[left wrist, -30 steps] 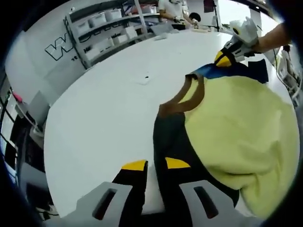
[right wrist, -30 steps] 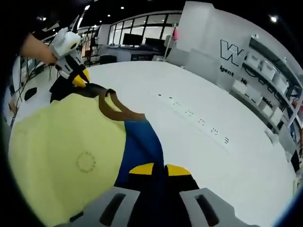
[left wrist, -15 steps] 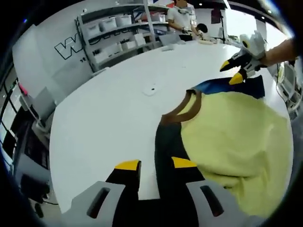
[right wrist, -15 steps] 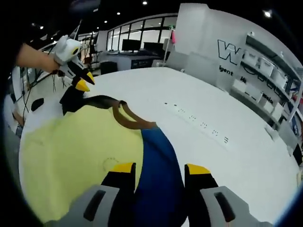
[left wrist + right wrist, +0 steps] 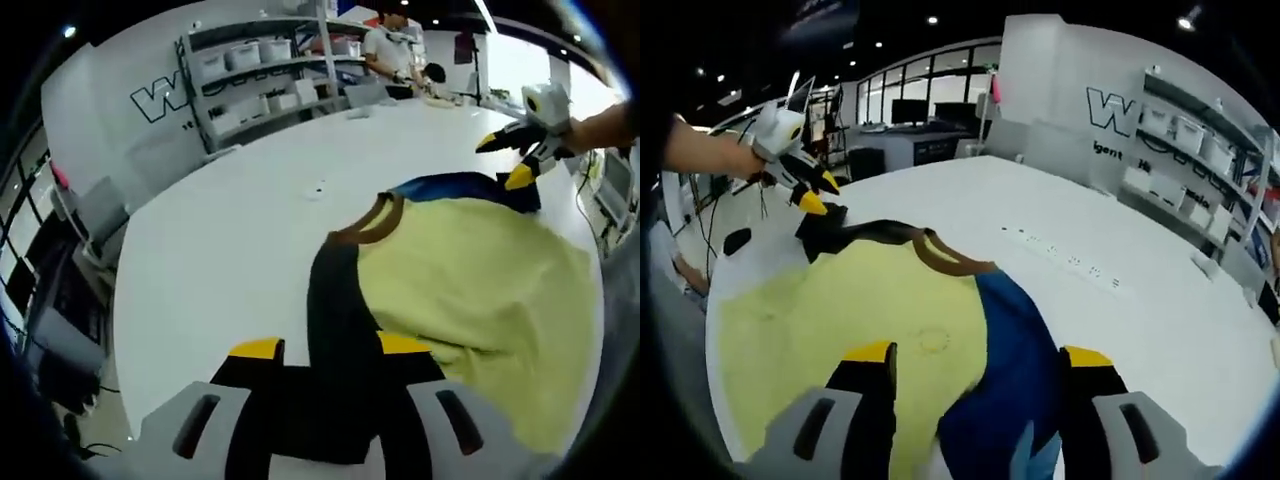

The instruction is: Fold the garment on the visible template until the final outline fits inside the template.

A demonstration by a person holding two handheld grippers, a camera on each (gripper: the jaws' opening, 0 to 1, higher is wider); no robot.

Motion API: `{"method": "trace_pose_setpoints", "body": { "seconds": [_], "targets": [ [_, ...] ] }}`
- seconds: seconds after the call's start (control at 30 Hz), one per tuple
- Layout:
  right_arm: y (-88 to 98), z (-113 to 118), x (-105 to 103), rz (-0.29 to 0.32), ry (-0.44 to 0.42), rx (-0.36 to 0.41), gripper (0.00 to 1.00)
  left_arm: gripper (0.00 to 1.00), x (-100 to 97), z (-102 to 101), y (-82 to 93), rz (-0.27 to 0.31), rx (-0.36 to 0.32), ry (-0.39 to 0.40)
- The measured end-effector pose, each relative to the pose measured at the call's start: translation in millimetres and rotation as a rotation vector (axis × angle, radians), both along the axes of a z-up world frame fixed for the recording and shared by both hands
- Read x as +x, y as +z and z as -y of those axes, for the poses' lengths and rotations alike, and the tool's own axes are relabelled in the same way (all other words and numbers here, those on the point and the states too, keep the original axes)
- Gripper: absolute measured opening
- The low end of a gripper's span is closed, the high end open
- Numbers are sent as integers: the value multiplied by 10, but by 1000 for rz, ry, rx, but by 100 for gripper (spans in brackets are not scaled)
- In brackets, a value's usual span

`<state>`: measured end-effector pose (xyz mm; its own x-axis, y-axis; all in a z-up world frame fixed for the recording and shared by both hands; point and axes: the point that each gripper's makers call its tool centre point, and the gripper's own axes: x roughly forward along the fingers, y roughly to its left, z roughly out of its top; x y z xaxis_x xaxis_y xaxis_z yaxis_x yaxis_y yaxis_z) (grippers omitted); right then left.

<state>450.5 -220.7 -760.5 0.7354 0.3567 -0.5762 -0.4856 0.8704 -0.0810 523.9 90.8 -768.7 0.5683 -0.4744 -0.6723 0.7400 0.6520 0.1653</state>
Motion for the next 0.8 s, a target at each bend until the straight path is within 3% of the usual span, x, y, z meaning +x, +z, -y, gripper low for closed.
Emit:
{"method": "trace_pose_setpoints", "body": {
  "seconds": [0.3, 0.43, 0.73, 0.8],
  "targets": [
    [132, -56, -400, 32, -54, 64, 80, 45, -191, -140, -149, -7, 41, -3],
    [169, -67, -606, 45, -58, 60, 84, 45, -273, -180, -247, -20, 58, -16],
    [221, -111, -1137, 57, -76, 63, 89, 41, -305, -316, -470, -76, 109, -5],
    [237, -112, -1230, 55, -108, 106, 89, 39, -315, -323, -481, -84, 110, -8]
  ]
}}
